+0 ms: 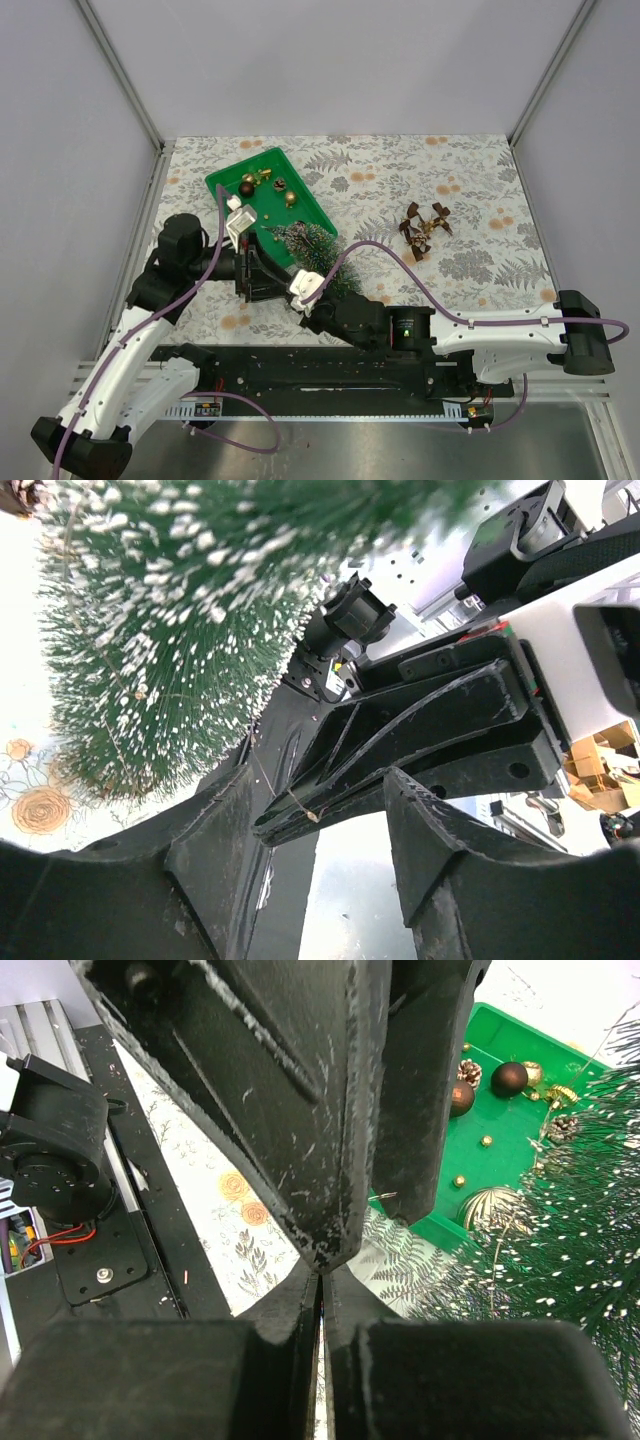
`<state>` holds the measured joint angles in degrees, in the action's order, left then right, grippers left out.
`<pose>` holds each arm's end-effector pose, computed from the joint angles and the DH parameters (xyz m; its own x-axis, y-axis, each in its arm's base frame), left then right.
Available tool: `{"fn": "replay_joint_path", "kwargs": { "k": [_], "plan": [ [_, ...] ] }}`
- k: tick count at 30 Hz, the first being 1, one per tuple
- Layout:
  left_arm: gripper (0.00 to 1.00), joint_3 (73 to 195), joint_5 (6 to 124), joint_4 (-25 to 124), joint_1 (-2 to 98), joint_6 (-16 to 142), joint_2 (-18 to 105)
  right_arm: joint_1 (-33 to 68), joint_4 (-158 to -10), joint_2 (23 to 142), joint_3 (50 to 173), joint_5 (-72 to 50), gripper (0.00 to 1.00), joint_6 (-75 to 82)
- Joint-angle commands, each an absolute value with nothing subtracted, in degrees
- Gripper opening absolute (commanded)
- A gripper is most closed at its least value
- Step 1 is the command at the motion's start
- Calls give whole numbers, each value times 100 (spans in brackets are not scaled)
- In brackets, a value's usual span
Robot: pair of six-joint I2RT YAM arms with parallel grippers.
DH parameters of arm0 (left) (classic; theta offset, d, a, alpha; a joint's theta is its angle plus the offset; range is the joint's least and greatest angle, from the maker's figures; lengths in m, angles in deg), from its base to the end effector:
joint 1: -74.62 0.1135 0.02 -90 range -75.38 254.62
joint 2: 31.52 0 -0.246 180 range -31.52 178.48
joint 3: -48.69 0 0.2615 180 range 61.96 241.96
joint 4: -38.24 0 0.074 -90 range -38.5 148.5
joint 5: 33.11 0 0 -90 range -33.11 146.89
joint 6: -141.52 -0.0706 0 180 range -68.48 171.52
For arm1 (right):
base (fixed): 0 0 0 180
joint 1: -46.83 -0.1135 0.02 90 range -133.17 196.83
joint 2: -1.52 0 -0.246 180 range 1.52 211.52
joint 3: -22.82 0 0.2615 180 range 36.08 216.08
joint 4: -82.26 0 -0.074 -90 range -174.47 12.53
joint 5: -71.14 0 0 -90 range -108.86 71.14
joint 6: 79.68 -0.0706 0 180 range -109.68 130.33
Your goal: Decorate the small christmas tree
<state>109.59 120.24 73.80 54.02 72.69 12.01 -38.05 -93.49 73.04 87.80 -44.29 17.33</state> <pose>0.1572 -0.1265 0.3280 -0.6165 0.0587 -0.7852 0.7828 0.1526 -0.6033 0.0603 0.3331 0.2912 0.0886 -0.2462 -0.9652 -0.8575 0.4742 -0.1997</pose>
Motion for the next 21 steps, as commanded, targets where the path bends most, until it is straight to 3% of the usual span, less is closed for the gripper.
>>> {"fn": "replay_joint_path", "kwargs": {
  "k": [1, 6, 15, 21],
  "plan": [
    [60, 10871, 12184, 7276, 5379, 7210, 1085, -3851, -9695, 7306, 8969, -4497, 2, 1797],
    [59, 10854, 12114, 7321, 5379, 7156, 1023, -3842, -9722, 7350, 8987, -4479, 2, 1797],
    [22, 10819, 12298, 7294, 5379, 7218, 1058, -3842, -9818, 7438, 9004, -4558, 2, 1832],
    [17, 10810, 12307, 7470, 5379, 7024, 1041, -3842, -9880, 7385, 8952, -4646, 1, 1832]
  ]
}}
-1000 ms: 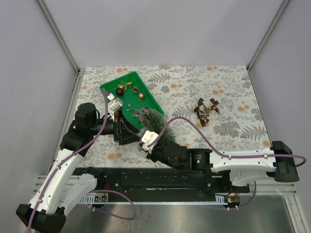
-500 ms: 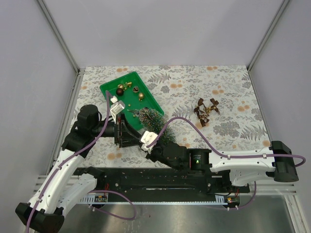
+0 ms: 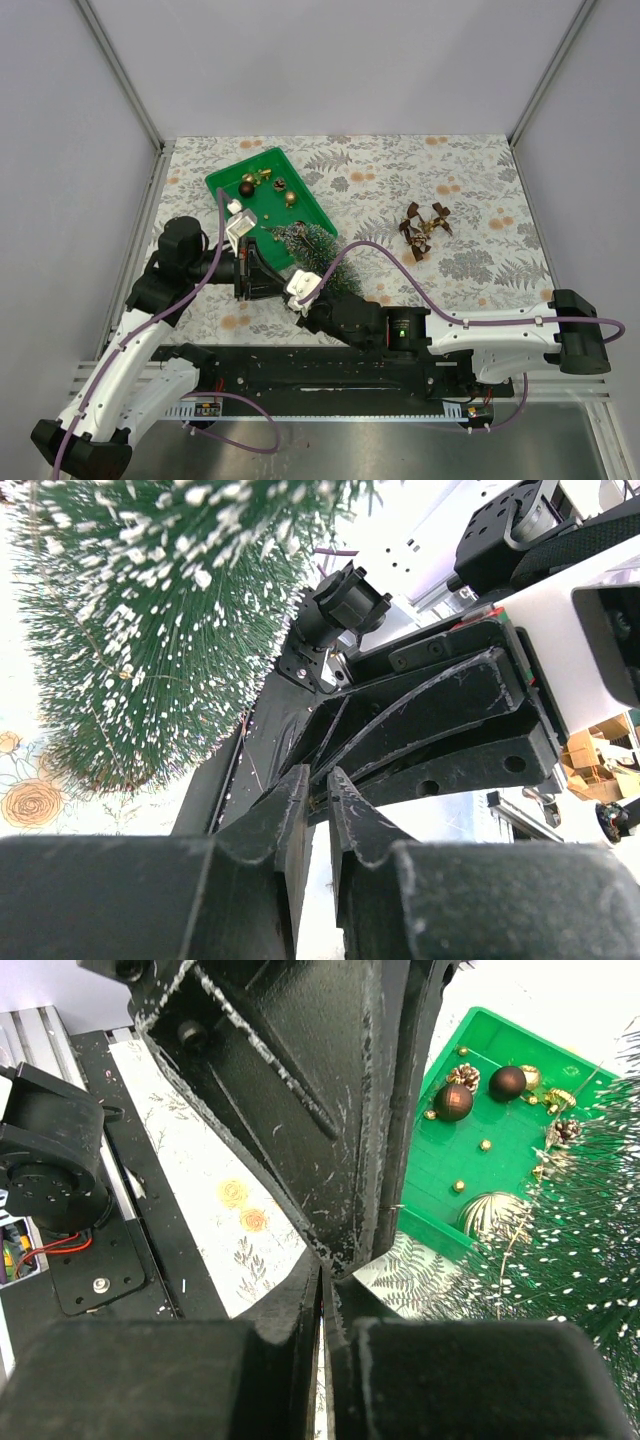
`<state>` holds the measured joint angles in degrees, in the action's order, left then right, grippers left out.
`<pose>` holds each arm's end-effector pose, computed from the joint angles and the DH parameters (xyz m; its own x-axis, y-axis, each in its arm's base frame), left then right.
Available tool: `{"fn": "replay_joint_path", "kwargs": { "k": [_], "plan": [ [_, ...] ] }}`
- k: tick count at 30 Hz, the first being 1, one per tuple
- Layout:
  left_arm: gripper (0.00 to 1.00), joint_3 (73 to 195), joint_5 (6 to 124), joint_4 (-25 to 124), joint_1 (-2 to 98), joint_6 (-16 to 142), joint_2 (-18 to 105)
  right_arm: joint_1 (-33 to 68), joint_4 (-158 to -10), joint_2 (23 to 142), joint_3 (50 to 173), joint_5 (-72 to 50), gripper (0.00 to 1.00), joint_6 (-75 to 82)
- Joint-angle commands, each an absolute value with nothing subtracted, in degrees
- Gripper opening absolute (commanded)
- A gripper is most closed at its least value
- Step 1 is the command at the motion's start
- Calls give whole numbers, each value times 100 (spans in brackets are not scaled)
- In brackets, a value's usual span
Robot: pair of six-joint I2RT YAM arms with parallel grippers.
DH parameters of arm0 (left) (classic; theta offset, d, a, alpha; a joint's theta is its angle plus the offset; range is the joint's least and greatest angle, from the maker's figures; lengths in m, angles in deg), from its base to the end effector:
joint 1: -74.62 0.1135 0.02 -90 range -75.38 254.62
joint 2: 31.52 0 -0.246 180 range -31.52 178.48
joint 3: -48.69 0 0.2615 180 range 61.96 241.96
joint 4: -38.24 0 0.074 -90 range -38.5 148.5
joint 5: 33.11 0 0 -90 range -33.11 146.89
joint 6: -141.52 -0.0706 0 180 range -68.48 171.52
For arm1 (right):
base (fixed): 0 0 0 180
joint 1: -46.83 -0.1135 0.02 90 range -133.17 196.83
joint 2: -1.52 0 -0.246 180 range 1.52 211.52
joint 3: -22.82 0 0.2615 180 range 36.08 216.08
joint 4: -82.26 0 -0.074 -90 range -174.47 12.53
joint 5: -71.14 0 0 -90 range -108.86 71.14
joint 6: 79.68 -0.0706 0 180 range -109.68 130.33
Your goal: Decorate the small christmas tree
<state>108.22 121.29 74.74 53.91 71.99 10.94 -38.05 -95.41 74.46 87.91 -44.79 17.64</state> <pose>0.1524 -0.1257 0.3216 -0.6232 0.0740 -0.7786 0.7796 0.1380 -0.6109 0.0613 0.3381 0.2887 0.0936 -0.2394 -0.9664 -0.8524 0.4824 -0.2021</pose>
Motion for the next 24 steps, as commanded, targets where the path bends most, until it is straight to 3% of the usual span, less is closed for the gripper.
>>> {"fn": "replay_joint_path", "kwargs": {
  "k": [1, 3, 6, 12, 16, 20, 24],
  "plan": [
    [17, 10819, 12298, 7479, 5370, 7007, 1032, -3842, -9889, 7385, 8952, -4663, 1, 1841],
    [16, 10819, 12298, 7497, 5379, 6980, 1006, -3842, -9880, 7385, 8952, -4646, 1, 1850],
    [0, 10836, 12228, 7497, 5379, 6936, 979, -3842, -9897, 7403, 8969, -4655, 1, 1841],
    [0, 10915, 12070, 7558, 5379, 6866, 944, -3842, -9915, 7447, 8943, -4663, 1, 1788],
    [0, 10950, 11404, 7760, 5388, 6533, 900, -3851, -9845, 7376, 8925, -4672, 8, 1710],
    [0, 10863, 10551, 7708, 5397, 6339, 830, -3842, -9617, 7183, 8890, -4690, 21, 1543],
    [0, 10792, 10233, 7550, 5388, 6374, 838, -3851, -9441, 6876, 8793, -4646, 44, 1358]
  ]
}}
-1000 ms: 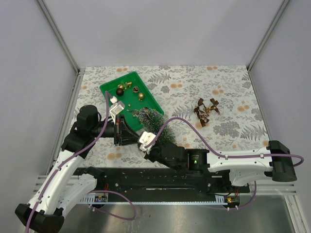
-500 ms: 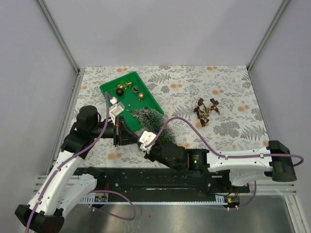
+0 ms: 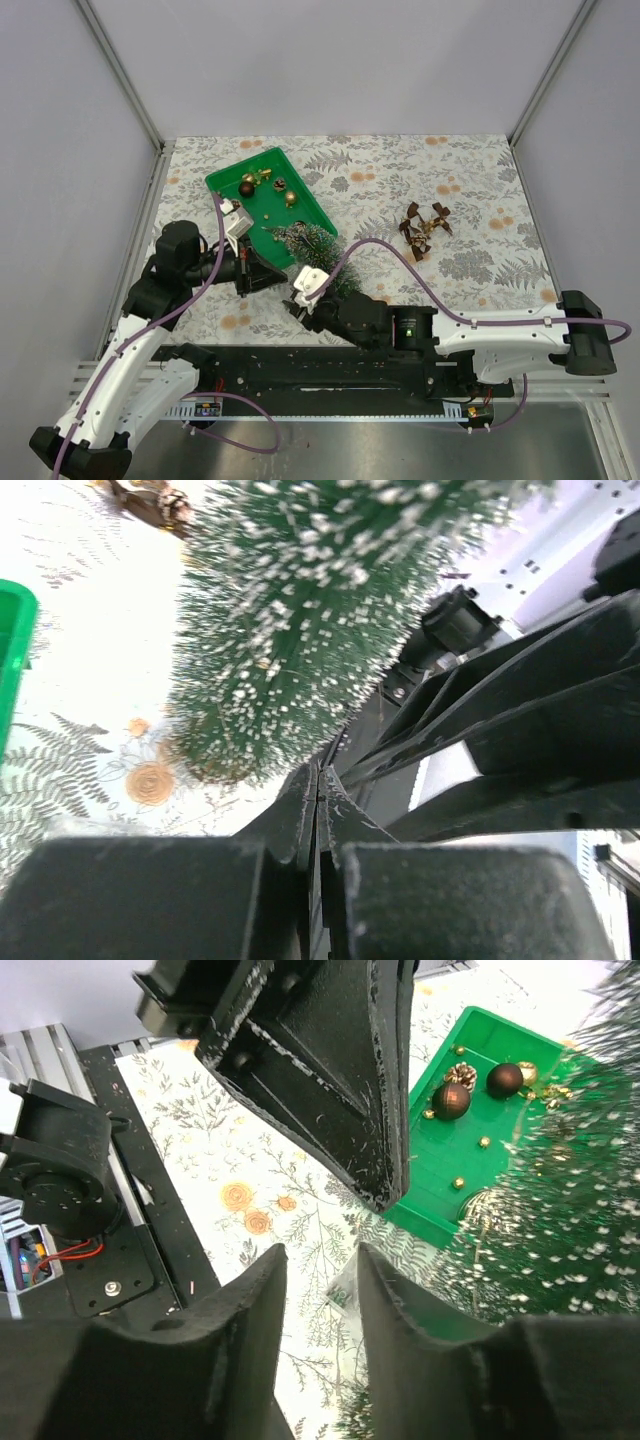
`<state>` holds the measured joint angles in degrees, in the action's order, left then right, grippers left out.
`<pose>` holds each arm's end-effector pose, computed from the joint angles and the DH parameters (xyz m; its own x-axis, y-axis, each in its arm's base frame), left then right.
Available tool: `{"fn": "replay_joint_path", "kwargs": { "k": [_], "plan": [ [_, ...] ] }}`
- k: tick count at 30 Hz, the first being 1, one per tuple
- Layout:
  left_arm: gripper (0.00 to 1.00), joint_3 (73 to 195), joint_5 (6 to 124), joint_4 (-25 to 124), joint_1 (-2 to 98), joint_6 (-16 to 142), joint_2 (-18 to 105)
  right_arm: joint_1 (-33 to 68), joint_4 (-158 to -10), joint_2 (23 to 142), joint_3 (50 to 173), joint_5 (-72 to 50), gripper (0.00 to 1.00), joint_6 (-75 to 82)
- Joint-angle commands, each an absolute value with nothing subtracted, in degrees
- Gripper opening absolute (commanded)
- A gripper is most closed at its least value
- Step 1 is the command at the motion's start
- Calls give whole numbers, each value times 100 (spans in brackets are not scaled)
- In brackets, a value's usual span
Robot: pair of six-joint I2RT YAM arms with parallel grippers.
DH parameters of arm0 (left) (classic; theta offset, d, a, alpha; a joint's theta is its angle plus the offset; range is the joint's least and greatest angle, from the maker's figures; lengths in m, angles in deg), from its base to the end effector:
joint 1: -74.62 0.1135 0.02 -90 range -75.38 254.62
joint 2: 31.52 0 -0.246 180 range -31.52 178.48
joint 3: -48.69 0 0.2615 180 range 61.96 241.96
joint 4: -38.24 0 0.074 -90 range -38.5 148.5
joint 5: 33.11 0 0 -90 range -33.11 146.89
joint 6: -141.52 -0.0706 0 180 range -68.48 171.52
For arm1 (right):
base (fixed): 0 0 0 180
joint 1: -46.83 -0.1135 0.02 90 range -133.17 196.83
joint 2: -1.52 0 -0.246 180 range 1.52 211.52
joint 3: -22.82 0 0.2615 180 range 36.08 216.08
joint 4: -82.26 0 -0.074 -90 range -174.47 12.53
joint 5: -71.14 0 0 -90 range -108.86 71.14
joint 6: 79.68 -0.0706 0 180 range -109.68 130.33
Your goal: Decorate the small christmas tree
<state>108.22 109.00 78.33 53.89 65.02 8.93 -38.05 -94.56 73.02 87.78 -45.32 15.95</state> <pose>0.1575 -0.1192 0.3165 -0.5377 0.0502 -0.8417 0.8031 0.3346 -0.4931 0.0614 0.3328 0.2938 0.0686 -0.2181 -0.9735 -0.8498 0.4983 -0.1716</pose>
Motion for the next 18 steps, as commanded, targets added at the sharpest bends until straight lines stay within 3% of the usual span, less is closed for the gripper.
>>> {"fn": "replay_joint_path", "kwargs": {
  "k": [1, 6, 12, 18],
  "plan": [
    [0, 10792, 10198, 7514, 5388, 6383, 865, -3851, -9380, 6797, 8793, -4637, 51, 1323],
    [0, 10801, 10154, 7470, 5388, 6418, 944, -3842, -9045, 6296, 8767, -4558, 69, 1200],
    [0, 10617, 9978, 7409, 5388, 6444, 874, -3851, -9115, 5663, 8916, -4873, 73, 1409],
    [0, 10555, 9688, 7224, 5388, 6444, 926, -3834, -9282, 6109, 9373, -5699, 92, 2534]
  ]
}}
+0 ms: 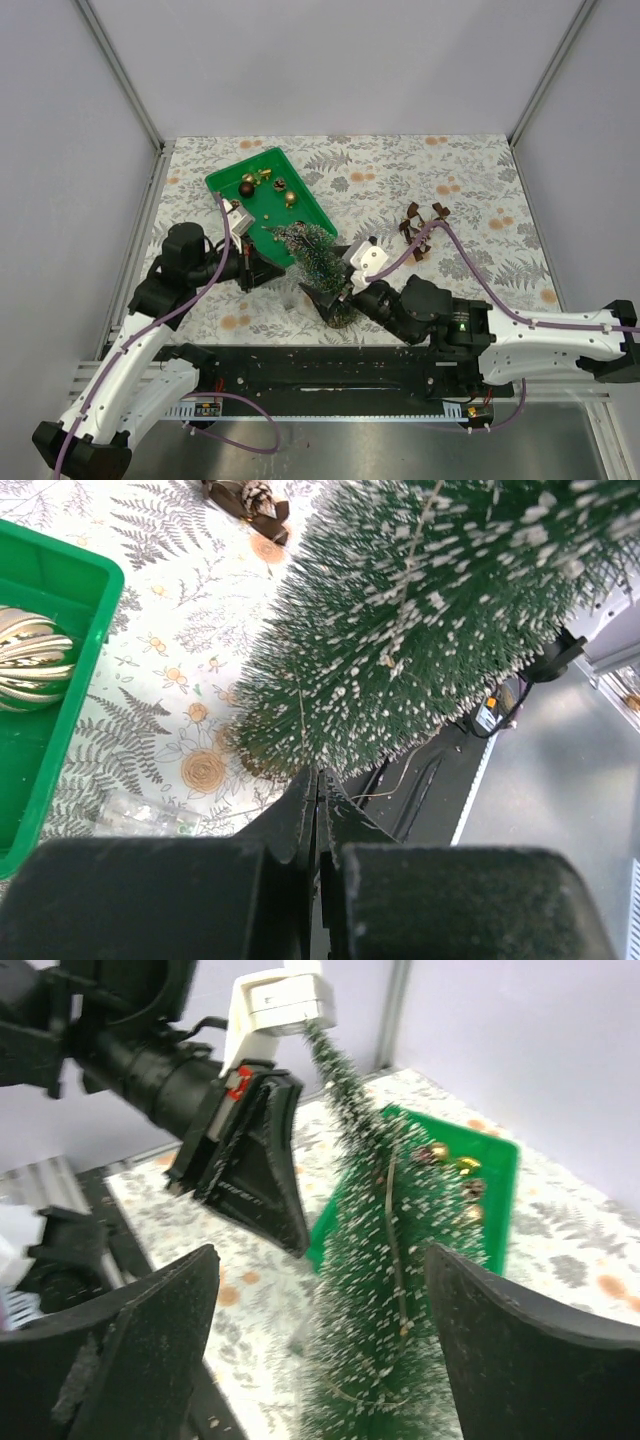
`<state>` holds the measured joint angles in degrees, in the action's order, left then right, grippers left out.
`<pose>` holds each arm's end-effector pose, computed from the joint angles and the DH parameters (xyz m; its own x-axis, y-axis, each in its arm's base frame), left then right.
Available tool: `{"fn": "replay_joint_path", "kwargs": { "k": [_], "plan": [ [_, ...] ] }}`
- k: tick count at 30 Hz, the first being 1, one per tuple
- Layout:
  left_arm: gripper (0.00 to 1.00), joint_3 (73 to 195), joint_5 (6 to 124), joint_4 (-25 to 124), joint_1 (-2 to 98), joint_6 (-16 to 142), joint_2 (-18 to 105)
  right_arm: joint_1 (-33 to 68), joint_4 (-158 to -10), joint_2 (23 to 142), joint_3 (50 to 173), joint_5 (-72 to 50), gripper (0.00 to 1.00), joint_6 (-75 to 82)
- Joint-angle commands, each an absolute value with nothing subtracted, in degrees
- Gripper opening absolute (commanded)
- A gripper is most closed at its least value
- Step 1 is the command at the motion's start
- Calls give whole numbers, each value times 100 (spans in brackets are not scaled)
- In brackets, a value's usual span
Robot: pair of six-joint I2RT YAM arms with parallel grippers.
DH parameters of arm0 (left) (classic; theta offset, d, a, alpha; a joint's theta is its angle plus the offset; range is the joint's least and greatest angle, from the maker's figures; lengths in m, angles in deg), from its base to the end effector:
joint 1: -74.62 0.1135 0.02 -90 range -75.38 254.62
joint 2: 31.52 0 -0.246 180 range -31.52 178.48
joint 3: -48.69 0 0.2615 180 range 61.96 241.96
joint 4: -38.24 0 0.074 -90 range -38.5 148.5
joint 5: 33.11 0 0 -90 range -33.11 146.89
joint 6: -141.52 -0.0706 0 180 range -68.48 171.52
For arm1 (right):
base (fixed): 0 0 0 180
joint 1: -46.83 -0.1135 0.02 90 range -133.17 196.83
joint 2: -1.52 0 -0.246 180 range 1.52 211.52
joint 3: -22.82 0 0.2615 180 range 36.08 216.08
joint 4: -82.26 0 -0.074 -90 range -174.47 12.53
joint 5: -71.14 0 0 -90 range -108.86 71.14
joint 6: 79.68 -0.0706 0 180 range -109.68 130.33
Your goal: Decorate the small christmas tree
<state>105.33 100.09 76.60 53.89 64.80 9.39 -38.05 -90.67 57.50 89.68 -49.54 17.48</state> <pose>0.1714 -0.1166 0.2972 -0.5453 0.0273 -0.8378 0.7436 0.4772 -0.4684 0.0603 0.2693 0.3757 0.1070 -0.0071 -0.9942 -0.8041 0.5875 -0.0907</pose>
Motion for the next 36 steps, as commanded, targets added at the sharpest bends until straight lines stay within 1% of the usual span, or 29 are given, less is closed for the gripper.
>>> {"fn": "replay_joint_path", "kwargs": {
  "k": [1, 3, 6, 11, 19, 21, 26, 29, 32, 36],
  "plan": [
    [0, 10546, 9635, 7198, 5388, 6444, 944, -3851, -9317, 6241, 9417, -5875, 96, 2727],
    [0, 10546, 9504, 7102, 5388, 6427, 953, -3834, -9579, 6400, 9452, -6104, 99, 3078],
    [0, 10537, 9380, 7013, 5388, 6444, 1014, -3799, -10054, 6585, 9479, -6245, 99, 3466],
    [0, 10546, 9214, 6855, 5379, 6418, 1181, -3439, -10336, 7050, 9716, -6412, 99, 3800],
    [0, 10537, 8677, 6443, 5309, 6602, 1637, -2894, -10056, 7323, 10015, -5772, 99, 3424],
    [0, 10607, 8677, 6206, 5239, 6707, 1857, -2814, -9916, 7297, 10050, -5544, 96, 3274],
    [0, 10766, 8642, 5669, 5010, 6901, 2332, -2709, -9660, 7095, 9971, -4963, 75, 2870],
    [0, 10784, 8790, 5283, 4922, 7058, 2561, -2691, -9607, 6981, 9866, -4735, 66, 2677],
    [0, 10818, 8861, 4861, 4756, 7226, 2710, -2682, -9432, 6946, 9822, -4532, 55, 2475],
    [0, 10906, 8923, 4667, 4641, 7279, 2877, -2682, -9344, 6814, 9690, -4146, 45, 2176]
  ]
}}
